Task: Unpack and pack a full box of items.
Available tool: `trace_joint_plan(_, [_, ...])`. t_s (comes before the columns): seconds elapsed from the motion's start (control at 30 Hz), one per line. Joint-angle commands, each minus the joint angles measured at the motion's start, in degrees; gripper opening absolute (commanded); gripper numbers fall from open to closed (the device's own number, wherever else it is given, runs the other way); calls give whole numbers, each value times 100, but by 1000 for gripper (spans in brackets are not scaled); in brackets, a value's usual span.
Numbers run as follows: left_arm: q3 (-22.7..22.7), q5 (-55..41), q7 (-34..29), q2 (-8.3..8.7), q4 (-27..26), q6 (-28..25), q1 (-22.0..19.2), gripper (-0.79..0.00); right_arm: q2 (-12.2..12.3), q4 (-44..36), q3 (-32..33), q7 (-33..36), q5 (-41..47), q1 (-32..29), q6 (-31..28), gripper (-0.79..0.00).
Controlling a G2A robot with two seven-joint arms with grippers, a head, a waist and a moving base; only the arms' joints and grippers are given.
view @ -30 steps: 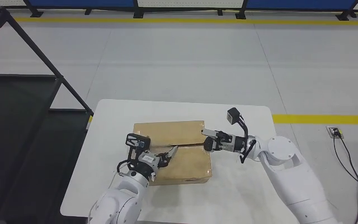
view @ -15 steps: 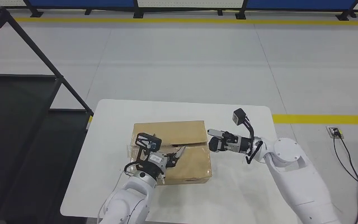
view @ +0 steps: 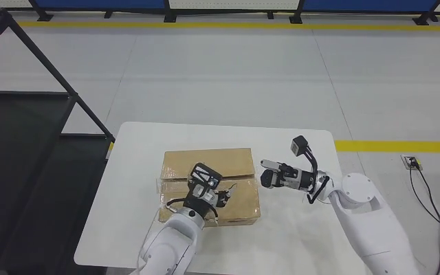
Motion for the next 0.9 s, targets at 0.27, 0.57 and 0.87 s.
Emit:
trace_joint_plan(0.27, [423,619,-392,-82,217,-299,-341,0,52,-31,147,-37,100,-184,-117,0])
trace_joint_plan(0.57, [521,458,-292,-187,186,-111,-504,0,87,-134,238,-77,193,-319,-245,0])
trace_joint_plan(0.87, [-161,-527,188,-239,-266,523,-406,0,88,-22,177,-34,260,-233,-289,0])
